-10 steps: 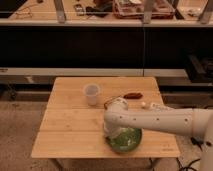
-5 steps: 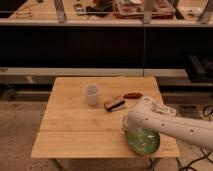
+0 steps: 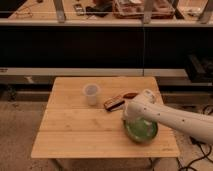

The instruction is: Drag the ceramic bowl in a circle

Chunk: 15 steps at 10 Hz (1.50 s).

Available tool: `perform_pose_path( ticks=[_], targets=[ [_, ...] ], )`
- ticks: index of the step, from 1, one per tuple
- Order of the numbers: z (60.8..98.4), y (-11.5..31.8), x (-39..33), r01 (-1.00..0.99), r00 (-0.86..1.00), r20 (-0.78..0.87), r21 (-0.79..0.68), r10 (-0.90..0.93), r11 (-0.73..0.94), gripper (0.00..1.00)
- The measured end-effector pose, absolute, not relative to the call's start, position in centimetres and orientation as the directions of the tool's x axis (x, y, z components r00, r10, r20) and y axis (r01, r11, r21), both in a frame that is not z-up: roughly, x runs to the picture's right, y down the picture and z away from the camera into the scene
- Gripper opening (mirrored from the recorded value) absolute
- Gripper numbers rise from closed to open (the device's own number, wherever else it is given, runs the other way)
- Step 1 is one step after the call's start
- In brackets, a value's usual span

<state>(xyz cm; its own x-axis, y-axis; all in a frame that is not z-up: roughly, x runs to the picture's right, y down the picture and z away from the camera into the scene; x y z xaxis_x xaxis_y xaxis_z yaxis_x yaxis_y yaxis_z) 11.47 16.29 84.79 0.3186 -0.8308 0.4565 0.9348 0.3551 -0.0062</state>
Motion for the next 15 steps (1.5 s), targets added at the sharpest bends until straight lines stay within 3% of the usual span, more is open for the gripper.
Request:
perform_pose_path(
  ticks=[2, 5, 9, 11, 15],
  targets=[
    [85.7, 15.3, 8.6, 0.951, 0.259, 0.461, 0.031, -0.849, 0.307, 0.00],
    [83.6, 15.6, 2.2, 0.974, 0.095, 0.458, 0.139, -0.884, 0.177, 0.00],
    [80.1, 22.0, -1.6, 0.968, -0.061, 0.525, 0.238, -0.849, 0.077, 0.00],
    [78.8, 24.0, 0.6, 0.975, -0.027, 0.552, 0.198, -0.833, 0.100, 0.00],
    [76.6, 22.6, 8.1, 0.977, 0.161, 0.522, 0.034, -0.838, 0.209, 0.00]
  ],
)
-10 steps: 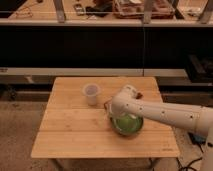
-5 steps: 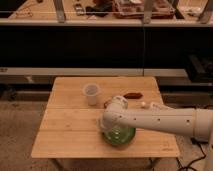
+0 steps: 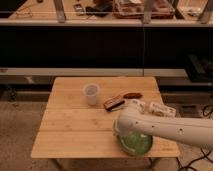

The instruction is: Drag the ceramic bowl in a circle

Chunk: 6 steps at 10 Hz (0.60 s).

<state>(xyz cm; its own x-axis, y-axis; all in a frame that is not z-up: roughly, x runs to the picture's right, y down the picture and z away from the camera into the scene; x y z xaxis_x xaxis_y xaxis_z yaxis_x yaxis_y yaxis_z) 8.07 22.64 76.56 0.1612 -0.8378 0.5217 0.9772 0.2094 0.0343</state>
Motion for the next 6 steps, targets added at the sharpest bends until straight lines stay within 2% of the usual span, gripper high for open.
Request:
perform_pose_path(
  ticks=[3, 6],
  targets=[
    [79.1, 19.0, 12.7, 0.958, 0.277, 0.452, -0.058, -0.848, 0.282, 0.00],
    [83.0, 16.3, 11.9, 0.958, 0.281, 0.439, -0.081, -0.853, 0.274, 0.00]
  ],
)
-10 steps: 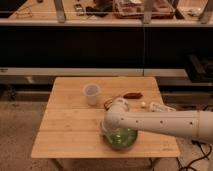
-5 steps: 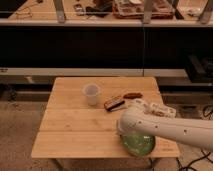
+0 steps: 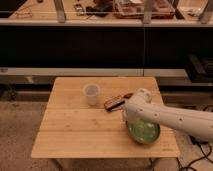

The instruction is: Drag the ceramic bowl in a circle

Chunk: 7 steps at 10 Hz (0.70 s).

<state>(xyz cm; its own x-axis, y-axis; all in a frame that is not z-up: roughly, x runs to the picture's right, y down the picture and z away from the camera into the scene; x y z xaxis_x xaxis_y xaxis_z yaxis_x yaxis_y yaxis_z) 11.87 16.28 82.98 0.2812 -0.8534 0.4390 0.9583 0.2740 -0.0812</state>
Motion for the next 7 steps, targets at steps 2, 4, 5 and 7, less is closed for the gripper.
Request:
perform_pose_path(
  ticks=[2, 4, 5, 7],
  targets=[
    [84.9, 15.8, 8.3, 0.970, 0.234, 0.457, -0.053, -0.858, 0.237, 0.00],
    [85.3, 16.6, 4.2, 0.985, 0.150, 0.484, 0.004, -0.862, 0.174, 0.00],
    [84.4, 17.8, 1.7, 0.991, 0.079, 0.501, 0.055, -0.862, 0.123, 0.00],
    [81.9, 20.3, -1.4, 0.990, -0.031, 0.520, 0.136, -0.853, 0.047, 0.00]
  ],
)
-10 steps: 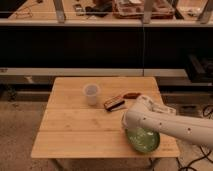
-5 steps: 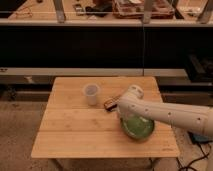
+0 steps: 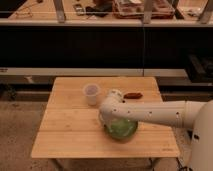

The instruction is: Drag the ceramic bowl in a circle

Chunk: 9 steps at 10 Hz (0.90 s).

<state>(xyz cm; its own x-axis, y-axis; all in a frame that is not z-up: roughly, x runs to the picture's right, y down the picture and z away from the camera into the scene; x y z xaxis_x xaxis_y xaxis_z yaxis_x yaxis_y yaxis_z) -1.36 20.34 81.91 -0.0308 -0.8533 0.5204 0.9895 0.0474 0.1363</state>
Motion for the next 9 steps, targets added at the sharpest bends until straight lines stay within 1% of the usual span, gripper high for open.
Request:
perform_pose_path(
  ticks=[2, 4, 5, 7, 9],
  targets=[
    [79.0, 23.5, -2.2, 0.982, -0.079, 0.550, 0.186, -0.831, 0.029, 0.00],
    [76.8, 25.9, -0.6, 0.982, -0.038, 0.589, 0.174, -0.807, 0.080, 0.00],
    [76.2, 26.4, 1.1, 0.982, 0.000, 0.599, 0.152, -0.801, 0.114, 0.00],
    [76.2, 25.6, 4.3, 0.983, 0.064, 0.588, 0.101, -0.807, 0.151, 0.00],
    [77.6, 22.6, 8.5, 0.985, 0.126, 0.537, 0.033, -0.834, 0.171, 0.00]
  ],
)
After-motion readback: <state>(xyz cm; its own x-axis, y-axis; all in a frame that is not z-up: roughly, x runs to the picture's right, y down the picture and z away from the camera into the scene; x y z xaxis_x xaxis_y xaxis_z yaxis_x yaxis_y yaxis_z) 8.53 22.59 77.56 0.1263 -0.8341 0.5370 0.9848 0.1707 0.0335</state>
